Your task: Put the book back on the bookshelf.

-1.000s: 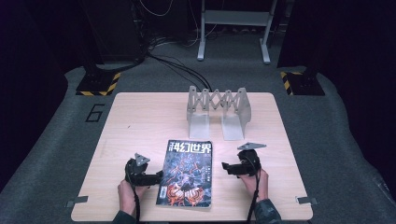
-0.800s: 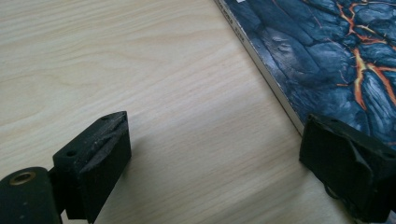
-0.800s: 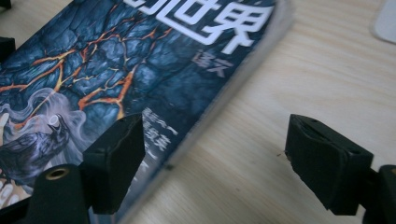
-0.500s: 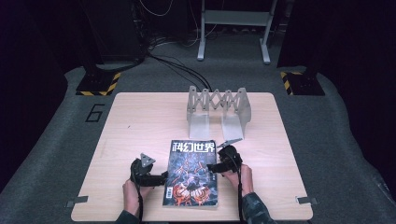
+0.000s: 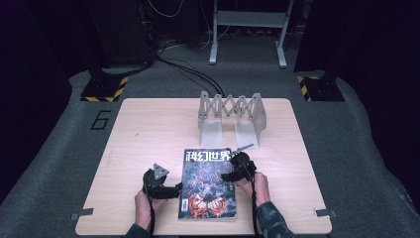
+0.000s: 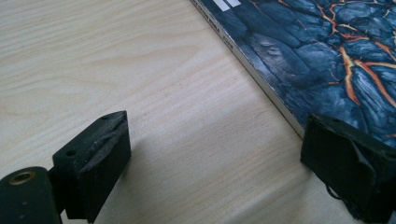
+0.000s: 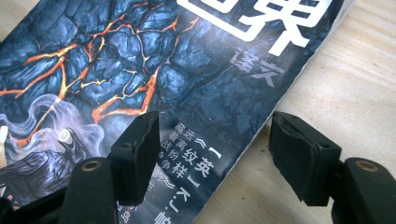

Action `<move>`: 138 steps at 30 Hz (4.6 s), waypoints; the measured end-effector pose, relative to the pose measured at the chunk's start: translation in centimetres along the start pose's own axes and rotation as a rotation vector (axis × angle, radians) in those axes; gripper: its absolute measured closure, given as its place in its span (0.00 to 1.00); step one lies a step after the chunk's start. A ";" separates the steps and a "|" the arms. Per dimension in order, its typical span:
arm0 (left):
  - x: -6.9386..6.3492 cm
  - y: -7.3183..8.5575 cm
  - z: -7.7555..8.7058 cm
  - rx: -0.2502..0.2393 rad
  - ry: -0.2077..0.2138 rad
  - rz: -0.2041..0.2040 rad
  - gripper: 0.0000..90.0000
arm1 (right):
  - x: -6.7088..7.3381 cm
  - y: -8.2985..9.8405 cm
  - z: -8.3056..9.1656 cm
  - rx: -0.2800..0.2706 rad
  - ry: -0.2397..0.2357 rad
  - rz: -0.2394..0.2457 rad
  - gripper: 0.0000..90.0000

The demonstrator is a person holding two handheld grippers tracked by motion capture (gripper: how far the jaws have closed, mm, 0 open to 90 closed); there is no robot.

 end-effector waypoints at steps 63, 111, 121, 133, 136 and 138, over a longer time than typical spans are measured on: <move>-0.1 0.0 0.1 0.001 0.026 -0.007 0.11 | -1.6 -6.0 -2.1 -0.174 -0.135 -0.078 0.81; -3.0 -3.5 -2.0 0.043 0.337 0.137 0.01 | 4.3 -9.3 4.3 -0.399 -0.144 0.137 0.98; -4.5 -3.7 -2.8 0.071 0.409 0.112 0.08 | 5.0 -9.5 5.2 -0.431 -0.152 0.157 0.98; -4.7 -3.8 -2.9 0.064 0.409 0.114 0.27 | 4.2 -9.2 4.7 -0.426 -0.159 0.111 0.98; -4.6 -3.9 -2.9 0.054 0.387 0.134 0.33 | 3.4 -8.9 4.0 -0.408 -0.163 0.095 0.98; -4.3 -3.9 -2.9 0.047 0.372 0.145 0.40 | 2.8 -8.6 3.3 -0.382 -0.155 0.067 0.98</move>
Point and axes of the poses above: each handheld gripper's, and its own axes: z roughly backward along the jaws, y roughly out of its underside, x roughly to its left, the point moved 10 cm from there along -z, roughly forward along the jaws, and after that the axes turned 7 degrees about -x, right-handed, at the moved point
